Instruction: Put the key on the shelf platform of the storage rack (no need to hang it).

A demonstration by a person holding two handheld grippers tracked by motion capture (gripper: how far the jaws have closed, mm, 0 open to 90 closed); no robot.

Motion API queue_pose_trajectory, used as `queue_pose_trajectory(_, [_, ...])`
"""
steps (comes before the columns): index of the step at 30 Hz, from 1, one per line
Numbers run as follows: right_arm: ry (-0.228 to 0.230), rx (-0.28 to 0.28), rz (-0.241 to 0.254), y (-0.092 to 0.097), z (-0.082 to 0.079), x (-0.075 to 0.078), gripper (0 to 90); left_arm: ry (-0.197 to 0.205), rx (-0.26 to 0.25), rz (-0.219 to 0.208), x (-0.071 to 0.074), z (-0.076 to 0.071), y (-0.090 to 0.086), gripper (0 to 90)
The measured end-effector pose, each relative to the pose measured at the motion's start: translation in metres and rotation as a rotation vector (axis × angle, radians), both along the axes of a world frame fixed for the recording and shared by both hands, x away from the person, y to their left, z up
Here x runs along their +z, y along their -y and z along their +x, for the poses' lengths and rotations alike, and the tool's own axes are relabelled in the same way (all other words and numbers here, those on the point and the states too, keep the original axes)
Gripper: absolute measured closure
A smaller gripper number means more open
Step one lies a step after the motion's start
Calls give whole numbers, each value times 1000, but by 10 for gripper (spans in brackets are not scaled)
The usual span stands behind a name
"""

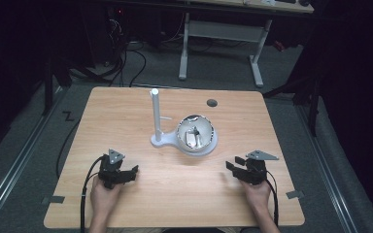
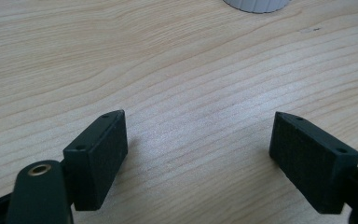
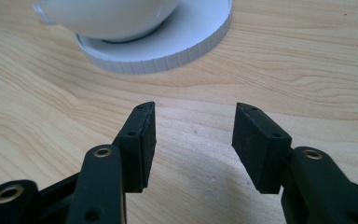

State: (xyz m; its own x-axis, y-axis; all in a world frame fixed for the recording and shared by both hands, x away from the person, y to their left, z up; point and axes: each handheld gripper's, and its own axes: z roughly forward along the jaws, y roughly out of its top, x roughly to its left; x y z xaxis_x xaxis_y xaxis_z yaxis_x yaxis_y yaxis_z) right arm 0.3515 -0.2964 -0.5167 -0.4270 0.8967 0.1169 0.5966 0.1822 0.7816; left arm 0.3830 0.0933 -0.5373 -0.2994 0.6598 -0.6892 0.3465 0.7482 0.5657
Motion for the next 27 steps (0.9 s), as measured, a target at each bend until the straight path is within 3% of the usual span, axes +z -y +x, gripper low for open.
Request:
queue_pose_trajectory(2, [18, -3, -86, -8, 0, -4, 500, 1, -1, 1, 0, 0, 0, 195])
queue_pose_trajectory(4, [15, 1, -107, -11, 2, -7, 500, 0, 1, 0, 0, 0, 0, 195])
queue_pose_trajectory(11, [2, -14, -109, -11, 6, -12, 497, 0, 1, 0, 0, 0, 0, 195])
queue_pose_trajectory(19, [-20, -31, -166, -14, 11, -15, 433, -1, 1, -2, 0, 0, 0, 195])
queue_pose_trajectory(27, [-26, -50, -165, -14, 11, -15, 401, -1, -1, -3, 0, -1, 0, 193])
